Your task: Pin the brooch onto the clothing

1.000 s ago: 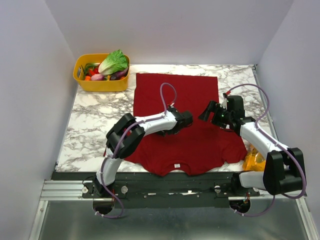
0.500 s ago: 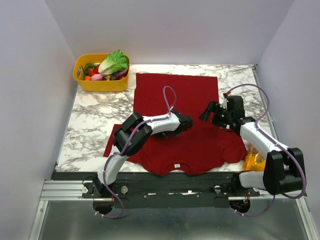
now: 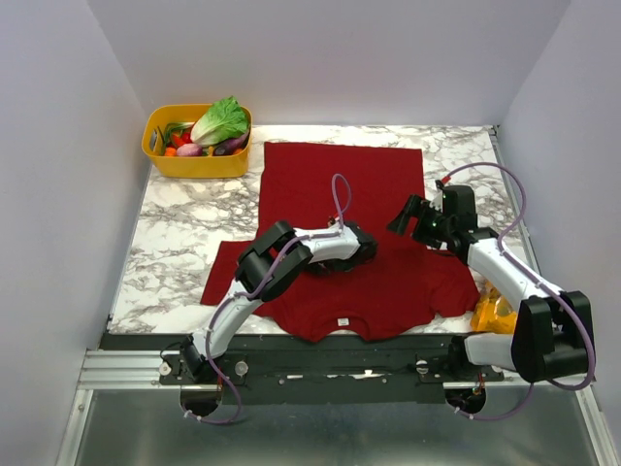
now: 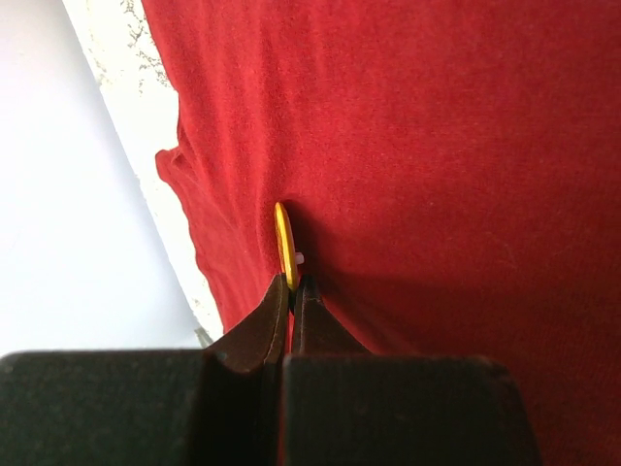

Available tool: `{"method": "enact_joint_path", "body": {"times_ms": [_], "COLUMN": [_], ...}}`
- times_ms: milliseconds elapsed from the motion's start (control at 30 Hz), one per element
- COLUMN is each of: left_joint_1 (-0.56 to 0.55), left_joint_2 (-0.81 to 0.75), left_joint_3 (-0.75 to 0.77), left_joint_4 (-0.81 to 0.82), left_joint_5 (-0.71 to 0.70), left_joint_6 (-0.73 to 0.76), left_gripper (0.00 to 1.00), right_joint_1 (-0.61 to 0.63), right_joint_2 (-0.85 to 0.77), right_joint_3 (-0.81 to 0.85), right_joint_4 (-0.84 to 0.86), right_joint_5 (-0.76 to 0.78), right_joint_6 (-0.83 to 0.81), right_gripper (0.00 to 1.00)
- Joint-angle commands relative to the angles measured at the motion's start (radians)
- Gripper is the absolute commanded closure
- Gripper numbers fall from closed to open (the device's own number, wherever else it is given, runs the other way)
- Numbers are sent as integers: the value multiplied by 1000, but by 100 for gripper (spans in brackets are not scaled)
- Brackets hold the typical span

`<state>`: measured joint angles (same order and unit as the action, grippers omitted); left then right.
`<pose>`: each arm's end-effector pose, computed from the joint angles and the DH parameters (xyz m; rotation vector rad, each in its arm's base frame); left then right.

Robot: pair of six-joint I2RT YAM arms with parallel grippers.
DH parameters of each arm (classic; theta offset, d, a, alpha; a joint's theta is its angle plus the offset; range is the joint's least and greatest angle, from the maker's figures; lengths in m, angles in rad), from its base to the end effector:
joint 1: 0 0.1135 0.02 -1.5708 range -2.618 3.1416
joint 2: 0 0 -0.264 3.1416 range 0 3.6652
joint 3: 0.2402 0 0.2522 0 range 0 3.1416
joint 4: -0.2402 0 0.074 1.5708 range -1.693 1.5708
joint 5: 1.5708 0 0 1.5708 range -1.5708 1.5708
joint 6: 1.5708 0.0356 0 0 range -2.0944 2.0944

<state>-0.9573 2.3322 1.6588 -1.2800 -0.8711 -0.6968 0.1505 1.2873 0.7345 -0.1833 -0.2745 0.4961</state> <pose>0.2496 -0.3072 0.1088 0.5490 2.4536 1.1459 0.2619 0.0495 0.2167 0.2630 2.3456 0.6404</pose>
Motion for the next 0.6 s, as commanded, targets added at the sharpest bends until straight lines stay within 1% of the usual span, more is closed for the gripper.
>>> {"method": "enact_joint_path", "body": {"times_ms": [0, 167, 400, 567], "left_joint_1": [-18, -47, -95, -107], "left_joint_2": [64, 84, 154, 144], "left_joint_3": [31, 84, 205, 217], "left_joint_4": [56, 57, 13, 14], "left_joint_5": [73, 95, 118, 133], "left_joint_6": [-59, -38, -21, -17], "left_gripper": [100, 100, 100, 100], "right_joint_1": [-11, -14, -20, -22], "right_joint_2": [-26, -25, -57, -77], "right_joint_3": [6, 16, 8, 11], "right_joint_4": [-31, -31, -30, -31], "right_joint_5": [23, 21, 31, 34], "right_joint_6": [-10, -10, -7, -8], "right_gripper": [2, 2, 2, 2]}}
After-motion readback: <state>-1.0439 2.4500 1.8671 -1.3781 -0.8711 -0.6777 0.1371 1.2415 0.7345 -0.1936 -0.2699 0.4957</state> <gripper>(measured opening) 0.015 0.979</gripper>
